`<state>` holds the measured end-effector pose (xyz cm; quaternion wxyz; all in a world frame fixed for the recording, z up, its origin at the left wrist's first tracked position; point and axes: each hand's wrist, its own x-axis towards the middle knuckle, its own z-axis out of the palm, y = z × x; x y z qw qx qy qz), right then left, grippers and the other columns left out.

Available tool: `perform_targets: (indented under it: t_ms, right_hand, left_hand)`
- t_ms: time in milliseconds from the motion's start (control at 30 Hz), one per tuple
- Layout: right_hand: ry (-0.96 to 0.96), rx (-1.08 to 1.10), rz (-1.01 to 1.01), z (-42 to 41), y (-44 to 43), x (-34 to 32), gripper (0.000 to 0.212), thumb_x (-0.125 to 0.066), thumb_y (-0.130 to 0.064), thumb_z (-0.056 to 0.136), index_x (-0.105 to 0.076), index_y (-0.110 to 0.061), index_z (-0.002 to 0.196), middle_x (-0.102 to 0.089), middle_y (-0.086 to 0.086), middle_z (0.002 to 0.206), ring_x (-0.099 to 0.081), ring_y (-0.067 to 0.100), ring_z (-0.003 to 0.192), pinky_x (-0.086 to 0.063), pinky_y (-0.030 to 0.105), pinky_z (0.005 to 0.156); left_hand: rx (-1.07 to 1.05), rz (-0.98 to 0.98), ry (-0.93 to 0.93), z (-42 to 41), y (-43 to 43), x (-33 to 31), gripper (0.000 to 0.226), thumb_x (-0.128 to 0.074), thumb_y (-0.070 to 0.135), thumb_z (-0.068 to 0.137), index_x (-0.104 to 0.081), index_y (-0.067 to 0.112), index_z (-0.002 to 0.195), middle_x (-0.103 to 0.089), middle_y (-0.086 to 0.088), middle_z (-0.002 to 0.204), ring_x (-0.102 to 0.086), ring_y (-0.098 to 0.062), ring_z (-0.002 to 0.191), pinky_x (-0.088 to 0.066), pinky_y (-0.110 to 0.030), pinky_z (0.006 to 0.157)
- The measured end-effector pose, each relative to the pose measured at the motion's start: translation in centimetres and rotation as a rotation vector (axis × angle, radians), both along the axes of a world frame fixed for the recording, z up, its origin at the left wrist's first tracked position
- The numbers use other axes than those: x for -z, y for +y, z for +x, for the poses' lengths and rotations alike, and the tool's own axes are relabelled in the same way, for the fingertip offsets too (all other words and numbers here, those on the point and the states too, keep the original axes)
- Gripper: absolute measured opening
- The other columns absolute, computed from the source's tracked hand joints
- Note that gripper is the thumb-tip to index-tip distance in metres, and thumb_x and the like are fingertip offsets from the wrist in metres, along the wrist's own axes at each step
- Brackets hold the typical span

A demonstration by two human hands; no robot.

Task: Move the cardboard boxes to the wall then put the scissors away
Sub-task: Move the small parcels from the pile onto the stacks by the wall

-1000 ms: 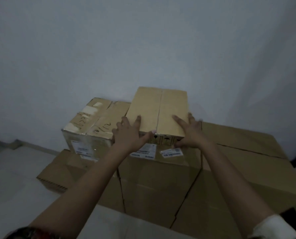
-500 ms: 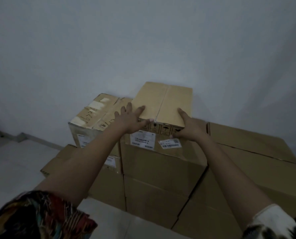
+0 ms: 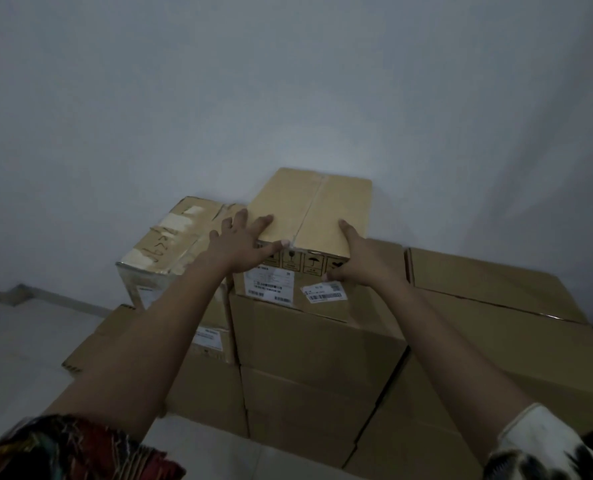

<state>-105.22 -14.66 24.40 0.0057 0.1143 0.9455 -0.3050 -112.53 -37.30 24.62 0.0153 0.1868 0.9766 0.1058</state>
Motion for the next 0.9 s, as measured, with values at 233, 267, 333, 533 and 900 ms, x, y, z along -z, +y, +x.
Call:
perform_targets:
  t_ms: [233, 267, 333, 533, 900]
  right_hand:
    - [-0.010, 0.004, 0.023, 0.3, -0.1, -0.4, 0.127, -0.091, -0.026, 0.062, -0.005, -0.032, 0.155, -0.027, 0.014, 0.147, -0.038, 0.034, 0.131, -0.041, 0.042, 0.106]
    - [-0.001, 0.016, 0.048, 0.5, -0.2, -0.5, 0.126, -0.091, -0.028, 0.063, -0.006, -0.033, 0.155, -0.017, 0.016, 0.151, -0.034, 0.036, 0.134, -0.039, 0.042, 0.109]
    - [0.024, 0.025, 0.139, 1.0, -0.3, -0.4, 0.123, -0.090, -0.035, 0.064, -0.007, -0.034, 0.155, 0.013, 0.015, 0.158, -0.020, 0.040, 0.143, -0.032, 0.045, 0.114]
    - [0.172, -0.053, 0.428, 2.6, -0.7, -0.1, 0.107, -0.076, -0.046, 0.079, -0.001, -0.033, 0.155, 0.030, 0.011, 0.157, 0.010, 0.040, 0.148, -0.017, 0.052, 0.117]
    - [0.307, 0.187, 0.173, 9.3, 2.4, -0.4, 0.085, -0.064, -0.038, 0.090, -0.012, -0.022, 0.155, -0.003, 0.019, 0.160, -0.010, 0.036, 0.148, -0.033, 0.041, 0.111]
  left_hand:
    - [-0.015, -0.052, 0.096, 0.0, 0.5, 0.6, 0.079, -0.023, 0.081, 0.082, -0.014, 0.043, 0.151, -0.007, -0.005, 0.162, 0.004, -0.035, 0.147, -0.004, -0.063, 0.112]
    - [-0.019, -0.060, 0.120, 0.2, 0.6, 0.6, 0.078, -0.022, 0.079, 0.084, -0.015, 0.041, 0.151, -0.009, -0.004, 0.162, 0.003, -0.034, 0.147, -0.003, -0.063, 0.112]
    - [-0.017, -0.066, 0.181, 0.6, 1.0, 1.1, 0.073, -0.021, 0.074, 0.088, -0.019, 0.037, 0.151, -0.016, -0.004, 0.160, -0.002, -0.034, 0.147, -0.005, -0.061, 0.112]
    - [0.175, 0.078, 0.395, 3.4, 2.9, 1.9, 0.072, -0.005, 0.053, 0.087, -0.044, 0.026, 0.142, -0.041, -0.005, 0.150, -0.028, -0.028, 0.142, -0.021, -0.050, 0.111]
    - [0.512, 0.283, 0.377, 8.4, 11.7, 0.7, 0.062, -0.037, 0.046, 0.083, -0.051, 0.020, 0.138, -0.051, -0.013, 0.139, -0.046, -0.033, 0.128, -0.038, -0.045, 0.097]
